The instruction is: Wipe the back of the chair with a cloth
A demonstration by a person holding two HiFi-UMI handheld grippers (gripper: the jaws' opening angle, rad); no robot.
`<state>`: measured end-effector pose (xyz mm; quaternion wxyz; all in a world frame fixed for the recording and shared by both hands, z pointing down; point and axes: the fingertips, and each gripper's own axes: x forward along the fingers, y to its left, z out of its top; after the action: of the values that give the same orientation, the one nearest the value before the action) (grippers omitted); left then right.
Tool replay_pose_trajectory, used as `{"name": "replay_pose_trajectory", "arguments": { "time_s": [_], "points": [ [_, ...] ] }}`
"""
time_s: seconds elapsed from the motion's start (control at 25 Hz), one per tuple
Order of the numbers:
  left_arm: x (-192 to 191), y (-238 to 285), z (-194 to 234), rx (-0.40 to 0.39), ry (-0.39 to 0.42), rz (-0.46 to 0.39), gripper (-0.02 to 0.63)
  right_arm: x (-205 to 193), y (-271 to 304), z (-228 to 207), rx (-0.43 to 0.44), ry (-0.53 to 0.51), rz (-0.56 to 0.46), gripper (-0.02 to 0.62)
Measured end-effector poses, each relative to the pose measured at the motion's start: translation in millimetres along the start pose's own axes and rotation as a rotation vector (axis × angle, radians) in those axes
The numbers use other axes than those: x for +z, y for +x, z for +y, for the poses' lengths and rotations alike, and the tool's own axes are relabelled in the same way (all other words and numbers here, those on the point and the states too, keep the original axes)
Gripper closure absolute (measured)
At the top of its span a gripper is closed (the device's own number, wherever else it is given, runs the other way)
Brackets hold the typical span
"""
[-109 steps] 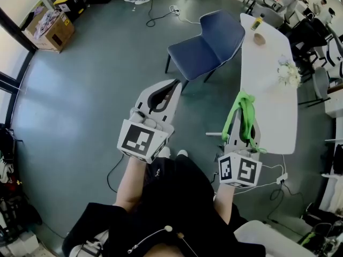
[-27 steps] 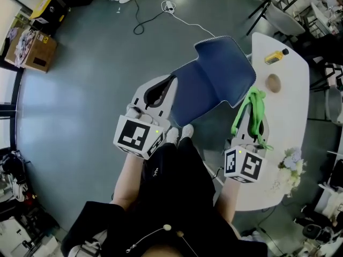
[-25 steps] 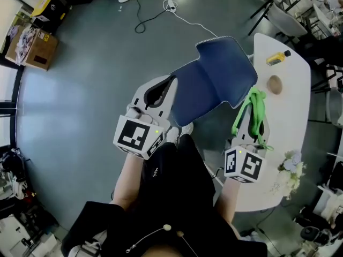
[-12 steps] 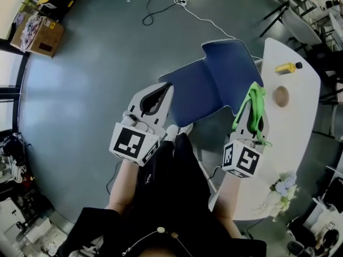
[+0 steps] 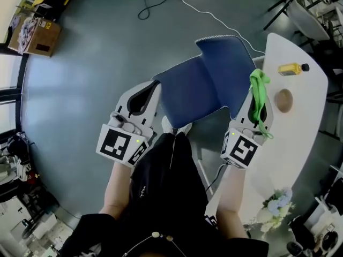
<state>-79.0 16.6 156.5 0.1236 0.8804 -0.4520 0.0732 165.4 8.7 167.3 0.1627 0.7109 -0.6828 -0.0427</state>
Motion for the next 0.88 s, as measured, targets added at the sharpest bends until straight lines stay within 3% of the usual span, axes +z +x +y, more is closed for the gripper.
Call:
{"name": "replay_pose_trajectory", "arguments": {
  "time_s": [0.2,0.36,0.6,0.88],
  "points": [
    [-32,25,18,-0.011,-0.069,0.041,0.604,-20,28,10,-0.019,-0.059,0.009,0.551],
    [-57,56,25,-0.024,-0.075,0.046,0.604,-48,61,15,-0.028,-0.112,0.024,0.551],
    [-71,84,27,-0.079,-0.055,-0.023,0.604,-80,104,33,-0.061,-0.201,0.041,0.551],
    [-108,98,41,-0.050,-0.078,0.002,0.604,-105,146,44,-0.082,-0.210,0.045,0.551]
  ]
}}
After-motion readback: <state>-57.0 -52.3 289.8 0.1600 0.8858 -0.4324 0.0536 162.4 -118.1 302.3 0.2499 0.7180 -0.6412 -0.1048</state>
